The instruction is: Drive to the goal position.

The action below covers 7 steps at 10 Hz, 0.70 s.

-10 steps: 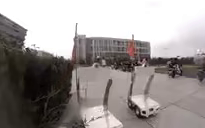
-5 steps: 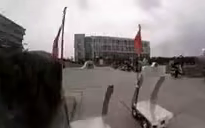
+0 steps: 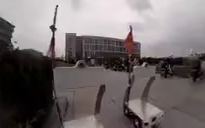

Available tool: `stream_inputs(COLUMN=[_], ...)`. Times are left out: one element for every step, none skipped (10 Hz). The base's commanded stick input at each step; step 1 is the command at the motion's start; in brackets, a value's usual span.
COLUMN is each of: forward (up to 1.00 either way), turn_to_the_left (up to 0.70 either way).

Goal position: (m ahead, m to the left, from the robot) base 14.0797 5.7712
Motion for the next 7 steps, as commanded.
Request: stream_inputs(forward=[-0.7, -0.7, -0.7, -0.7, -0.7, -0.7, -0.7], turn_to_the_left=[0.27, 0.27, 0.27, 0.27, 0.27, 0.27, 0.27])
